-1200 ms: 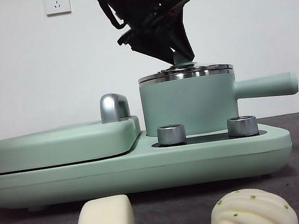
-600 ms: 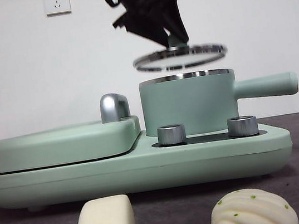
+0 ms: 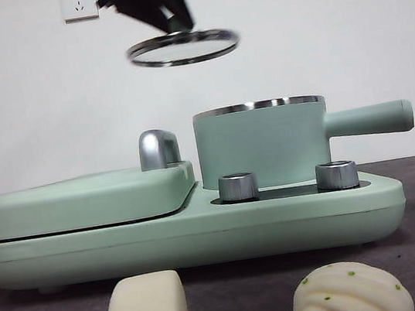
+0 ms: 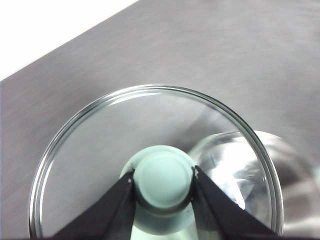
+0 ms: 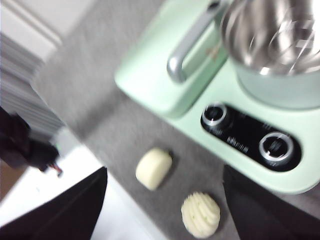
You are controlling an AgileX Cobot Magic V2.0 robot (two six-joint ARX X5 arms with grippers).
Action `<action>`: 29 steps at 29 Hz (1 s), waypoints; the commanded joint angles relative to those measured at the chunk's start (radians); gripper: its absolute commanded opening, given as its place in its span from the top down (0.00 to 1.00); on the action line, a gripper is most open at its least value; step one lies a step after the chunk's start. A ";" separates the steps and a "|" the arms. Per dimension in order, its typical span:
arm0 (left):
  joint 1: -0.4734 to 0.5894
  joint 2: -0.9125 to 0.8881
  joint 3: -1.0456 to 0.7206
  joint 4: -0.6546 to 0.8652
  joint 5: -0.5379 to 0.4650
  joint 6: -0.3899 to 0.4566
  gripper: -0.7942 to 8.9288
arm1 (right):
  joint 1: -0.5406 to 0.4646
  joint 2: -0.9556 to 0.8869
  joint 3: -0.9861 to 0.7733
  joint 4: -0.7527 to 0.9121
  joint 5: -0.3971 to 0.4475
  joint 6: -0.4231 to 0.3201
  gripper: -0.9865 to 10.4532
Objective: Put the buns in a small steamer
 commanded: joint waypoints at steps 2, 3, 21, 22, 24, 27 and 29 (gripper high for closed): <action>0.067 0.006 0.043 0.020 0.000 0.006 0.87 | 0.256 0.147 0.053 0.024 0.210 0.108 0.60; 0.088 0.006 0.043 0.021 0.000 0.006 0.87 | 0.319 0.202 0.071 0.024 0.264 0.130 0.60; 0.242 0.006 0.043 0.023 0.000 -0.028 0.87 | 0.566 0.779 0.190 0.124 0.358 0.274 0.54; 0.245 0.006 0.043 0.023 0.001 -0.028 0.87 | 0.571 0.798 0.190 0.134 0.359 0.274 0.53; 0.247 0.006 0.043 0.023 0.001 -0.032 0.87 | 0.576 0.830 0.190 0.142 0.362 0.277 0.54; 0.247 0.006 0.043 0.027 0.001 -0.040 0.87 | 0.583 0.875 0.190 0.143 0.389 0.282 0.54; 0.246 0.006 0.043 0.029 0.001 -0.041 0.87 | 0.583 0.896 0.190 0.146 0.400 0.281 0.54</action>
